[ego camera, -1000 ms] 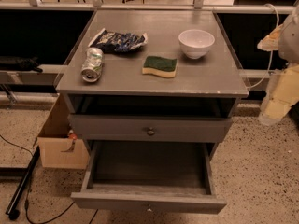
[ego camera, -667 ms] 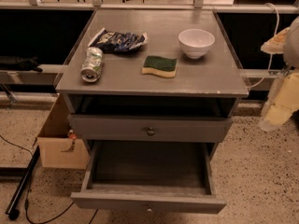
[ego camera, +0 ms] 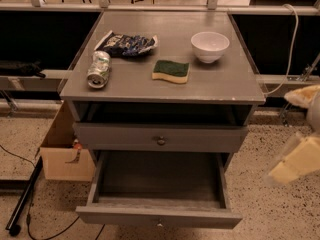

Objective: Close middle drawer

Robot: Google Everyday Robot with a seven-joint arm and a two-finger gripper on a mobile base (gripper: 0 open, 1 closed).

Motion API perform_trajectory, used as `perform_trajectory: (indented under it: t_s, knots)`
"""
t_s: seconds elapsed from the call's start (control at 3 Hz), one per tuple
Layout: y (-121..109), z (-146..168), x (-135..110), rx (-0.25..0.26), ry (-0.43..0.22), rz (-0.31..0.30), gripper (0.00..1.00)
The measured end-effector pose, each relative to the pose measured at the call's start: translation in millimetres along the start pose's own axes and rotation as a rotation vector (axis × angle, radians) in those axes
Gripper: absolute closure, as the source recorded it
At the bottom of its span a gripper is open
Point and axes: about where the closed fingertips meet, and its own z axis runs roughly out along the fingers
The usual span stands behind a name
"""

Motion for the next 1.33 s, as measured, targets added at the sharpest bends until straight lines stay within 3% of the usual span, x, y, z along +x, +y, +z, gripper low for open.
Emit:
perform_trajectory:
  t_s: [0.33, 1.0, 1.33]
  knots:
    - [36, 43, 19, -0.044, -0.038, 0.101, 0.0]
    - [44, 52, 27, -0.062, -0.026, 0.112, 0.0]
    - [56, 75, 29, -0.089, -0.048, 0.165, 0.0]
